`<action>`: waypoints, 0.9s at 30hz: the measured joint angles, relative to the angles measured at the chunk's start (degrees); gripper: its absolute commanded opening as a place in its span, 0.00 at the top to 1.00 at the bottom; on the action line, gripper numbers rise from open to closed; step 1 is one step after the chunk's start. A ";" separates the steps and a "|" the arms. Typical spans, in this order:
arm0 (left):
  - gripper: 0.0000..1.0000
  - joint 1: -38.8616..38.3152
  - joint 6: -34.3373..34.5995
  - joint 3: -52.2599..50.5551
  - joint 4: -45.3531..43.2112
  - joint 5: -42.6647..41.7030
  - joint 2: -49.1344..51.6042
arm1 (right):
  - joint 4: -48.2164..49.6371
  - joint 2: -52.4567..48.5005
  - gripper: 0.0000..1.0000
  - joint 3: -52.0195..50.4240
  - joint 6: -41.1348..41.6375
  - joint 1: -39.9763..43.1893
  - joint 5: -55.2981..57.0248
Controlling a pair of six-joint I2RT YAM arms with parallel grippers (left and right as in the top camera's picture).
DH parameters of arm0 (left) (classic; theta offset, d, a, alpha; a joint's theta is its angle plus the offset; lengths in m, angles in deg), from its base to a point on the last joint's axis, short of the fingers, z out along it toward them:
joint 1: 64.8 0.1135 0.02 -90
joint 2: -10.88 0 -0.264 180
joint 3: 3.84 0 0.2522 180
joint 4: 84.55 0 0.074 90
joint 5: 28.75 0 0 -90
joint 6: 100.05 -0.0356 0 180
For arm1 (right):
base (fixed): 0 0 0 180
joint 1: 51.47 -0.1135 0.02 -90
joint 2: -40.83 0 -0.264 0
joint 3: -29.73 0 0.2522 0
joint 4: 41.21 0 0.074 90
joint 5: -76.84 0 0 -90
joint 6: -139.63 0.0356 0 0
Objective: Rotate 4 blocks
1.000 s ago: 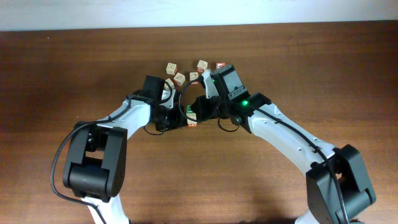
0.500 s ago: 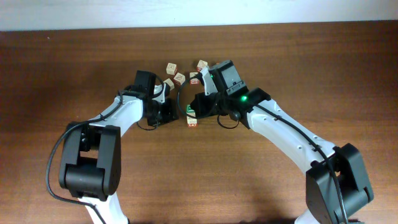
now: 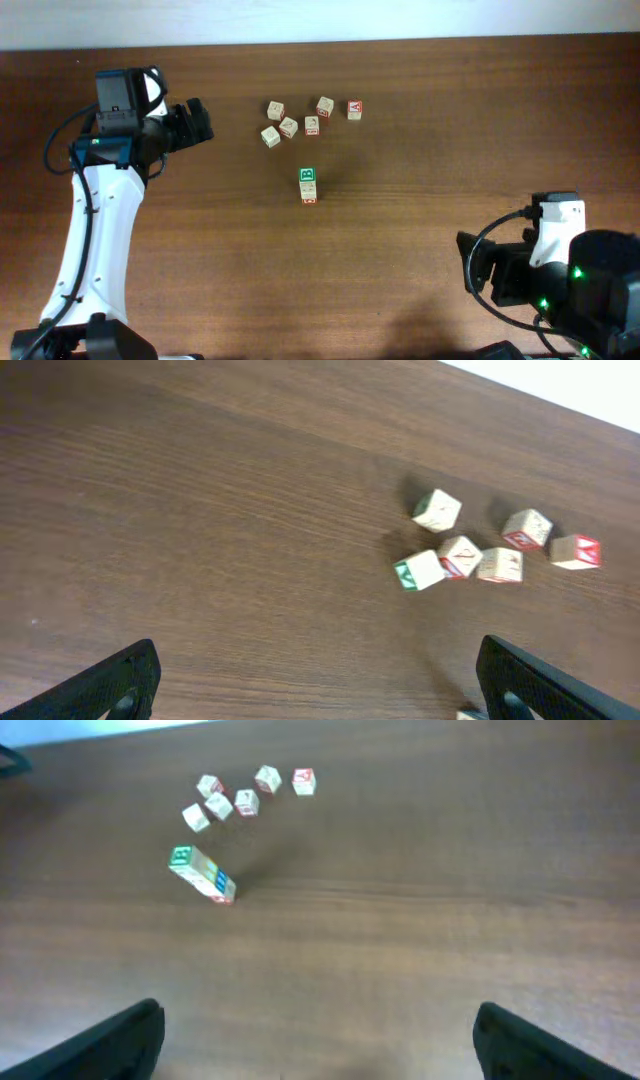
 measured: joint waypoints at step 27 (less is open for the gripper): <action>0.01 0.04 0.00 0.02 0.04 2.47 0.11 | 70.27 42.05 0.02 -75.89 -21.42 15.76 -0.72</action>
